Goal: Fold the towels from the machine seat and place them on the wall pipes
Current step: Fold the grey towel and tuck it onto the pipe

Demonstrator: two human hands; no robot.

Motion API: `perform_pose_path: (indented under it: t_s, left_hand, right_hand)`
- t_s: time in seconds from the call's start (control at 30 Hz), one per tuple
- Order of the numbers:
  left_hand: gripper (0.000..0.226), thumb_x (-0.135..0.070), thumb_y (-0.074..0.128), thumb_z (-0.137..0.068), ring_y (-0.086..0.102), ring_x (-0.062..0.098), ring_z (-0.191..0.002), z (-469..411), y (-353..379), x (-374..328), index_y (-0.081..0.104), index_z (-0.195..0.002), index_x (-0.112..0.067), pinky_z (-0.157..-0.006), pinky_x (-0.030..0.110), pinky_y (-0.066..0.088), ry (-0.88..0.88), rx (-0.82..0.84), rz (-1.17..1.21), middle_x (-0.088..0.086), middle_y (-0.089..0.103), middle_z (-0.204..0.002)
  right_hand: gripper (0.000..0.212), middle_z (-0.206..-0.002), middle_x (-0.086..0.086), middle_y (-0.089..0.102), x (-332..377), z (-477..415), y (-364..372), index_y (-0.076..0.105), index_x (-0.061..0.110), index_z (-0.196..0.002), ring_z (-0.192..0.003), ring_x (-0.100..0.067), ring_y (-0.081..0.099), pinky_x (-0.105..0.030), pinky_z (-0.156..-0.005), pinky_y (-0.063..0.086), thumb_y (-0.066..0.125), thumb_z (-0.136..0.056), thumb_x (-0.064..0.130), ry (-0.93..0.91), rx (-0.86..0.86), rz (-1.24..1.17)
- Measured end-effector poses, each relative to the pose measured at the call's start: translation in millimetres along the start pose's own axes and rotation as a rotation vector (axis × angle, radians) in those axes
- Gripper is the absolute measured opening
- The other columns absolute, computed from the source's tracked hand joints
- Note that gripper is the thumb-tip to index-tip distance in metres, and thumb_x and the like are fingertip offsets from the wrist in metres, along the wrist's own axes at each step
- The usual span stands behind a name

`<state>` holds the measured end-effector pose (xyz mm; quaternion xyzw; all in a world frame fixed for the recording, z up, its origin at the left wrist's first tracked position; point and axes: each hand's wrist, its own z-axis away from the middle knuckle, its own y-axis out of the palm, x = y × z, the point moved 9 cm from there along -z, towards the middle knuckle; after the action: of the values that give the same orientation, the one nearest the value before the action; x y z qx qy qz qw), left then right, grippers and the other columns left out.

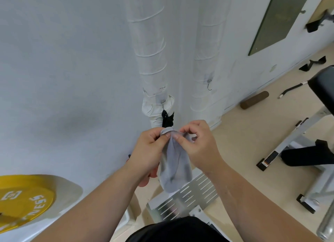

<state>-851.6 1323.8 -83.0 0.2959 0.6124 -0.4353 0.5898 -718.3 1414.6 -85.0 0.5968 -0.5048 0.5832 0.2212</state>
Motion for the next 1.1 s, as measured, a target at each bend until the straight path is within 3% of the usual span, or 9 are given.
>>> perform_pose_path:
  t_s: [0.07, 0.13, 0.3, 0.47, 0.57, 0.67, 0.87, 0.97, 1.1]
  left_hand:
    - [0.026, -0.020, 0.051, -0.100, 0.054, 0.021, -0.069, -3.2, -7.9, 0.5, 0.073, -0.086, -0.023, -0.067, 0.040, 0.045, -0.004, -0.013, -0.027, 0.018, 0.064, -0.078]
    - [0.030, -0.013, 0.048, -0.101, 0.052, 0.014, -0.070, -6.0, -15.4, -6.0, 0.069, -0.080, -0.022, -0.070, 0.032, 0.043, 0.023, -0.022, -0.014, 0.003, 0.061, -0.074]
    - [0.024, -0.014, 0.045, -0.099, 0.045, 0.008, -0.072, -14.8, -43.9, -32.9, 0.057, -0.079, -0.017, -0.065, 0.023, 0.036, 0.123, -0.074, -0.093, -0.005, 0.051, -0.074]
    - [0.022, -0.011, 0.044, -0.104, 0.043, 0.009, -0.071, -22.1, -95.7, -39.0, 0.054, -0.085, -0.004, -0.058, 0.018, 0.035, 0.144, -0.296, -0.112, 0.002, 0.049, -0.077]
    - [0.022, -0.017, 0.046, -0.104, 0.043, 0.011, -0.071, -28.1, -133.8, -23.3, 0.055, -0.089, -0.004, -0.062, 0.025, 0.035, 0.085, -0.412, -0.134, 0.003, 0.050, -0.078]
    - [0.022, -0.019, 0.048, -0.104, 0.041, 0.011, -0.069, -30.0, -158.9, -3.6, 0.059, -0.087, -0.012, -0.062, 0.029, 0.032, 0.034, -0.444, -0.127, -0.003, 0.051, -0.076]
    - [0.023, -0.017, 0.050, -0.104, 0.048, 0.017, -0.078, -30.5, -160.9, 14.9, 0.063, -0.092, -0.001, -0.072, 0.035, 0.040, -0.008, -0.417, -0.028, 0.004, 0.056, -0.082]
    - [0.022, -0.011, 0.050, -0.104, 0.051, 0.018, -0.077, -37.4, -154.6, 5.6, 0.066, -0.090, -0.005, -0.076, 0.037, 0.046, 0.015, -0.372, 0.007, 0.005, 0.058, -0.080]
    - [0.020, -0.012, 0.056, -0.101, 0.055, 0.021, -0.080, -51.0, -151.3, -15.7, 0.073, -0.090, -0.009, -0.077, 0.039, 0.048, 0.060, -0.343, -0.036, 0.007, 0.066, -0.083]
  right_hand:
    - [0.012, -0.113, 0.010, 0.052, -6.7, -5.0, 9.4, 0.070, 0.027, -0.084, -0.110, -0.006, 0.050, -0.006, -0.091, 0.034, 0.081, -0.082, 0.029, -0.052, 0.150, 0.099]
    - [0.019, -0.116, 0.016, 0.051, -15.1, -8.2, 20.4, 0.074, 0.021, -0.090, -0.117, -0.013, 0.045, -0.016, -0.099, 0.034, 0.078, -0.080, 0.036, -0.104, 0.296, 0.223]
    - [0.022, -0.115, 0.010, 0.057, -30.7, -9.0, 41.9, 0.074, 0.016, -0.092, -0.107, -0.013, 0.042, -0.028, -0.094, 0.033, 0.075, -0.086, 0.037, -0.163, 0.510, 0.407]
    - [0.035, -0.117, 0.002, 0.059, -61.4, -9.3, 44.9, 0.075, 0.014, -0.100, -0.110, -0.020, 0.048, -0.034, -0.098, 0.041, 0.070, -0.088, 0.046, -0.174, 0.618, 0.682]
    - [0.045, -0.090, -0.004, 0.060, -62.3, -21.6, 21.5, 0.065, 0.014, -0.074, -0.090, -0.026, 0.058, -0.042, -0.084, 0.049, 0.061, -0.085, 0.057, -0.138, 0.535, 0.625]
    - [0.044, -0.078, 0.002, 0.063, -44.1, -38.7, -8.5, 0.061, 0.022, -0.071, -0.077, -0.020, 0.059, -0.040, -0.077, 0.049, 0.054, -0.086, 0.063, -0.155, 0.391, 0.564]
    - [0.026, -0.059, 0.000, 0.061, -11.3, -64.1, -54.5, 0.068, 0.015, -0.064, -0.054, -0.011, 0.049, -0.019, -0.054, 0.038, 0.081, -0.083, 0.027, -0.051, 0.154, 0.232]
    - [0.023, -0.061, -0.003, 0.058, -3.1, -71.6, -70.0, 0.067, 0.009, -0.066, -0.059, -0.012, 0.048, -0.021, -0.057, 0.039, 0.086, -0.078, 0.013, 0.003, 0.050, -0.020]
    - [0.026, -0.063, 0.005, 0.056, -2.8, -82.2, -92.5, 0.067, 0.021, -0.087, -0.067, -0.016, 0.052, -0.029, -0.069, 0.046, 0.086, -0.076, 0.005, 0.063, -0.067, -0.167]
